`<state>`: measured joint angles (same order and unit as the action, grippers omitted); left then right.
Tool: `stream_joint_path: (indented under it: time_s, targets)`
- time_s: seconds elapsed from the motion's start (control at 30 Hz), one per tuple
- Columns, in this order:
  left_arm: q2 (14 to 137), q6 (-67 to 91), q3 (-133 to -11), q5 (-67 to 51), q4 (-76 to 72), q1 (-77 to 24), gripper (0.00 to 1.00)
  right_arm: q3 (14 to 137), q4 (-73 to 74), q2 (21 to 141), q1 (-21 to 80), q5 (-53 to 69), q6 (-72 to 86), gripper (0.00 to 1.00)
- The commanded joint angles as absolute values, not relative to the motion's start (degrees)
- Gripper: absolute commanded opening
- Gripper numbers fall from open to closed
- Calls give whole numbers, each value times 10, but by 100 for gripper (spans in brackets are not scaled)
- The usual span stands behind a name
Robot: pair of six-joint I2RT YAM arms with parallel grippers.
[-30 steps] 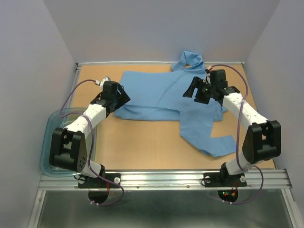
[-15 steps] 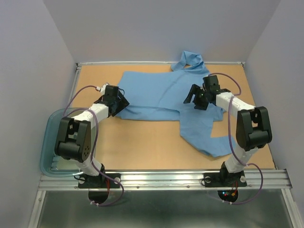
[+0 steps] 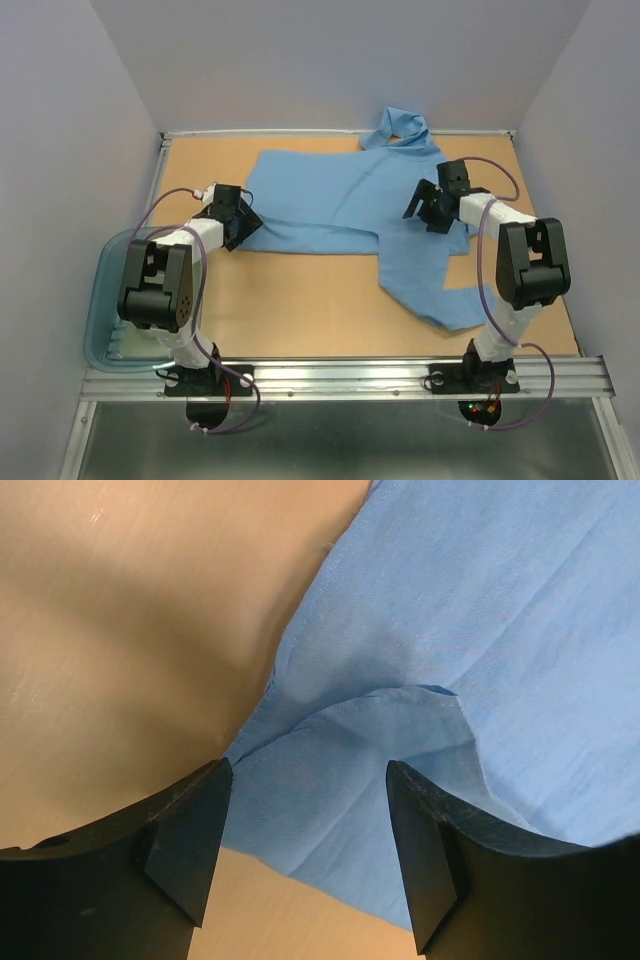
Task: Fold and stack the long sleeve shirts
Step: Fold the shirt
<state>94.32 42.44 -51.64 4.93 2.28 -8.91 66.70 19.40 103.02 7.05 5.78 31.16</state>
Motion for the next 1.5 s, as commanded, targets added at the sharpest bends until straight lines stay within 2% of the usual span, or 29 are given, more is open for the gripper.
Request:
stream_joint_path:
  time_s: [0.0,0.07,0.23,0.37,0.5,0.67,0.77,1.03,1.17,1.23,1.27,1.33,1.47]
  targets:
    - [905,417,-495,61,24,-82,74,691,195,977,61,7,295,81]
    - [890,413,-492,60,26,-82,75,693,202,962,61,2,290,82]
    - [833,386,-510,24,39,-91,86,667,271,895,61,-63,286,86]
    - [776,348,-529,46,65,-143,93,617,344,814,61,-110,287,86]
    - [739,332,-526,69,82,-205,97,572,410,773,61,-93,292,87]
    - [706,324,-507,62,89,-264,98,529,456,740,65,15,292,83]
    - [687,311,-488,56,76,-301,99,525,488,732,99,35,295,83]
    - [669,314,-456,60,74,-346,99,531,549,783,259,-54,352,84]
    - [666,326,-448,62,75,-351,99,516,552,771,266,-118,410,84]
    - [672,330,-453,65,75,-352,99,509,555,747,266,-190,457,84]
    - [681,329,-456,72,74,-352,99,506,556,740,263,-209,470,86]
    - [691,323,-474,82,83,-352,99,504,559,723,251,-244,506,98]
    - [719,298,-504,103,87,-352,99,478,560,704,181,-265,539,100]
